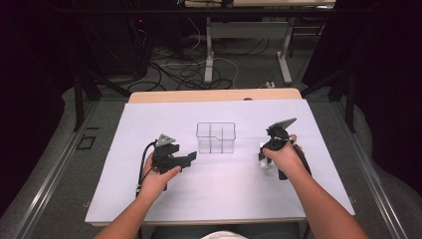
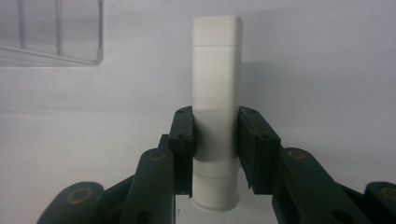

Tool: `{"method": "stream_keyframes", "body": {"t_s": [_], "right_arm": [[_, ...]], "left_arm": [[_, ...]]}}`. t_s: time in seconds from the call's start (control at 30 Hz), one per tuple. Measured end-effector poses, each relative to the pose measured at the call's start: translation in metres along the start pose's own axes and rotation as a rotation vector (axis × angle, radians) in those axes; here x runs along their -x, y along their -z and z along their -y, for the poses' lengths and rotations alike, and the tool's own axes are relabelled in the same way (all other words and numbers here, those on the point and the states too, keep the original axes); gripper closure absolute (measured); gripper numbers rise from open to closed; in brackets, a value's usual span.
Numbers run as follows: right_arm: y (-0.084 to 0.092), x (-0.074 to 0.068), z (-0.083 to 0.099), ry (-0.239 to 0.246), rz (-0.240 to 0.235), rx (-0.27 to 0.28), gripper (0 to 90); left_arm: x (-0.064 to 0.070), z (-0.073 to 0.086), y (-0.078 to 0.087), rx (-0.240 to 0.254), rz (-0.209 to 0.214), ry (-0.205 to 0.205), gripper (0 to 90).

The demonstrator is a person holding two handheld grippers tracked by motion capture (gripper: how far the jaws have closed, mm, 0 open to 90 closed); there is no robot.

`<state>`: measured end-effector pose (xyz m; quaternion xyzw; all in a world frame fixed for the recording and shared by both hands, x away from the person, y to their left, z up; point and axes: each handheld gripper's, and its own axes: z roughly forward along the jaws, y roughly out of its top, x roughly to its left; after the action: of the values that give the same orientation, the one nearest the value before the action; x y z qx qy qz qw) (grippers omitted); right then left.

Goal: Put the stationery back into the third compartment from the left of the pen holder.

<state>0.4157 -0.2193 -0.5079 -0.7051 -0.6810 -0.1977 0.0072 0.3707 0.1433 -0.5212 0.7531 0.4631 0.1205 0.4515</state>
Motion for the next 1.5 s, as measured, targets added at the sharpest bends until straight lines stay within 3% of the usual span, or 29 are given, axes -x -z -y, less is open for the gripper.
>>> {"method": "stream_keyframes", "body": {"t_s": [0.07,0.2,0.33,0.4,0.53,0.67,0.77,0.97,1.0,1.07,1.23,1.27,1.3,1.37,1.4,1.43,1.5], "right_arm": [[0.004,-0.002,0.0,0.074,0.014,0.041,67.9],[0.01,-0.007,0.002,0.211,-0.022,0.142,67.9],[0.016,-0.015,0.005,0.326,-0.02,0.223,67.8],[0.019,-0.019,0.006,0.424,-0.022,0.264,67.9],[0.026,-0.029,0.009,0.57,0.021,0.321,67.9],[0.032,-0.036,0.014,0.784,0.095,0.363,67.9],[0.034,-0.038,0.016,0.91,0.137,0.384,67.8],[0.04,-0.041,0.022,1.115,0.229,0.467,67.8],[0.04,-0.042,0.024,1.131,0.252,0.478,67.8],[0.04,-0.042,0.026,1.195,0.254,0.505,67.8],[0.037,-0.042,0.032,1.4,0.334,0.542,67.7],[0.037,-0.042,0.034,1.422,0.339,0.553,67.7],[0.035,-0.042,0.034,1.445,0.33,0.599,67.7],[0.038,-0.043,0.037,1.493,0.364,0.559,67.7],[0.037,-0.043,0.038,1.507,0.364,0.579,67.8],[0.035,-0.043,0.039,1.556,0.368,0.615,67.8],[0.033,-0.044,0.043,1.615,0.406,0.627,67.8]], "left_arm": [[0.0,0.0,0.0,-0.001,-0.001,0.002,20.6],[0.0,0.0,0.0,0.0,-0.002,0.001,20.6],[-0.002,0.0,0.001,0.0,-0.006,0.003,20.7],[-0.003,0.0,0.001,0.002,-0.009,0.004,20.6],[-0.006,0.0,0.002,0.003,-0.015,0.013,20.6],[-0.009,0.0,0.004,0.012,-0.027,0.021,20.6],[-0.011,-0.001,0.005,0.012,-0.037,0.023,20.6],[-0.012,-0.001,0.006,0.016,-0.052,0.018,20.6],[-0.012,-0.001,0.007,0.017,-0.054,0.019,20.6],[-0.013,-0.002,0.008,0.021,-0.058,0.016,20.6],[-0.014,-0.004,0.01,0.029,-0.067,0.011,20.6],[-0.014,-0.004,0.01,0.031,-0.066,0.013,20.6],[-0.015,-0.005,0.01,0.031,-0.065,0.012,20.6],[-0.015,-0.006,0.012,0.035,-0.07,0.016,20.6],[-0.015,-0.007,0.013,0.036,-0.068,0.012,20.7],[-0.015,-0.007,0.013,0.035,-0.069,0.012,20.7],[-0.015,-0.008,0.013,0.045,-0.067,0.01,20.7]]}}
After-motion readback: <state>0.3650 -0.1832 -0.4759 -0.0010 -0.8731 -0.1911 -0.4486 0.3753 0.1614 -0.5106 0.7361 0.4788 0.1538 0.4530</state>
